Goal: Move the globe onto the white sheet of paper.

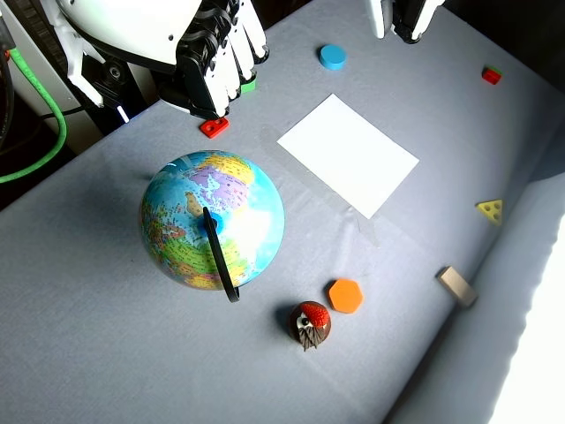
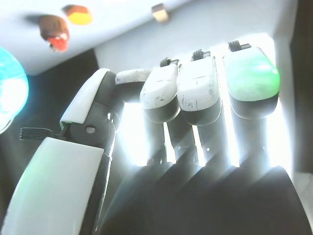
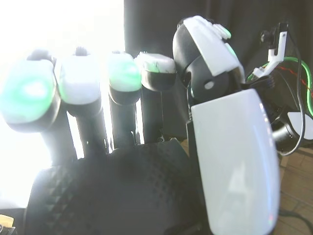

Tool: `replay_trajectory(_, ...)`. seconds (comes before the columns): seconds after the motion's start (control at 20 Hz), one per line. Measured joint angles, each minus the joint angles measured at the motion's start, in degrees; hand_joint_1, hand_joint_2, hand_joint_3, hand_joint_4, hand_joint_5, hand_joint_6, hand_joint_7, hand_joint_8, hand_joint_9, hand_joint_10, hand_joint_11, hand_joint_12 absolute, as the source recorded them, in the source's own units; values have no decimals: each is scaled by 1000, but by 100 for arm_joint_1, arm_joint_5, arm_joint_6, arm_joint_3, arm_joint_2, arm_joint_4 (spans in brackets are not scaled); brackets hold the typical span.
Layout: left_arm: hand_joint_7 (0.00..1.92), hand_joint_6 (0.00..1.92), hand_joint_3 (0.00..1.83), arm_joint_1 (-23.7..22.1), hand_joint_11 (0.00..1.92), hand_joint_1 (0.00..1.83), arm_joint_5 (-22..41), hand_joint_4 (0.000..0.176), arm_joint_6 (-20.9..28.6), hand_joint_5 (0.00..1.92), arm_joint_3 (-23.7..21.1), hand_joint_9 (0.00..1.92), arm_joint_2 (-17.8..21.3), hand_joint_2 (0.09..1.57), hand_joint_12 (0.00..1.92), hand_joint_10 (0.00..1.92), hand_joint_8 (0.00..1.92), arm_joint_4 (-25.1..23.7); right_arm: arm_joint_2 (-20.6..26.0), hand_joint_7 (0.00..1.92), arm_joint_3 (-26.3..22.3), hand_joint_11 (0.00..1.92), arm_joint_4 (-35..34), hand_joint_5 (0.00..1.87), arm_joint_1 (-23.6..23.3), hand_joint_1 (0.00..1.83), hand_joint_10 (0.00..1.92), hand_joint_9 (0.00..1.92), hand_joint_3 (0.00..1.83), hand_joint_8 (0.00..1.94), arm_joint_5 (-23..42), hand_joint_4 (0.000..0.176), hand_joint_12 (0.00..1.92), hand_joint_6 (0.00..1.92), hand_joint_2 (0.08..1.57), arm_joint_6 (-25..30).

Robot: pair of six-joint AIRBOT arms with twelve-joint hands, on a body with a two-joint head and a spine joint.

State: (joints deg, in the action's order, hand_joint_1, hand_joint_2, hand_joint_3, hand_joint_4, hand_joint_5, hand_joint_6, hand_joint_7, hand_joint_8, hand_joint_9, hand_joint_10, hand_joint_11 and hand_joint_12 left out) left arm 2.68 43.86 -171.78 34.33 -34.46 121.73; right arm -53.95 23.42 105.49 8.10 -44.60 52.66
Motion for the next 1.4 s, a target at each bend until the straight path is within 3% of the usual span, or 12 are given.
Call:
replay_trajectory(0.05,99,76,157,0,0,105,-15,4,2,95,0,75,0,1090,258,69,45,0,0,194,0,0,0,161,2,81,326,98,205,95,0,0,674,219,1082,0)
replay_trajectory(0.2,99,76,157,0,0,105,26,4,-2,95,-15,75,0,1090,258,69,45,-2,2,194,0,0,4,161,2,81,326,98,205,95,9,0,674,219,1082,-17)
replay_trajectory(0.3,104,5,16,24,0,70,68,0,17,88,-68,88,13,1174,163,9,1,26,2,231,0,0,-44,232,7,65,92,182,10,1,63,0,544,26,1181,7)
replay_trajectory(0.5,101,4,13,256,0,59,-15,0,2,91,-166,92,76,1183,162,7,0,-221,98,278,-2,0,33,288,7,76,82,227,3,11,221,0,558,31,1178,46)
replay_trajectory(0.65,102,4,9,802,0,52,-214,0,518,94,-282,95,221,1182,164,6,1,-732,479,282,-59,0,909,273,223,78,65,238,0,5,573,0,538,13,1174,968)
replay_trajectory(0.8,83,0,6,1652,0,0,-603,0,1615,88,-409,77,302,1198,110,0,0,-1674,1023,247,-146,0,2417,219,437,83,52,218,0,0,901,0,536,1,1170,2044)
replay_trajectory(0.9,82,0,4,2129,0,0,-813,0,2640,87,-540,76,284,1196,105,0,0,-2271,1279,246,-140,0,3042,226,686,84,45,219,0,0,1040,0,518,4,1170,2610)
replay_trajectory(0.95,82,0,3,2417,0,0,-879,0,3265,87,-581,74,184,1195,104,0,0,-2732,1467,245,-96,0,3718,228,909,84,43,219,0,0,1222,0,514,4,1170,3233)
replay_trajectory(1.1,80,0,1,2769,0,0,-848,0,3746,86,-570,72,-107,1191,50,0,0,-3101,1799,242,-55,0,5248,229,1222,75,36,218,0,0,1172,0,492,3,1162,4511)
replay_trajectory(1.2,80,0,0,3233,0,0,-824,0,4745,85,-544,70,-269,1189,26,0,0,-3797,1869,241,105,0,6168,219,1473,75,28,213,0,0,901,0,460,0,1158,5344)
replay_trajectory(1.3,80,1,0,3633,0,0,-662,0,5569,89,-533,70,-470,1189,22,0,0,-4153,1980,245,256,0,6511,220,1639,71,20,204,0,2,597,0,435,3,1159,5816)
replay_trajectory(1.4,78,1,0,3803,0,0,-400,0,5818,89,-625,68,-474,1189,21,0,0,-4570,2020,246,509,0,6509,233,1687,66,14,198,0,1,396,0,397,6,1160,5862)
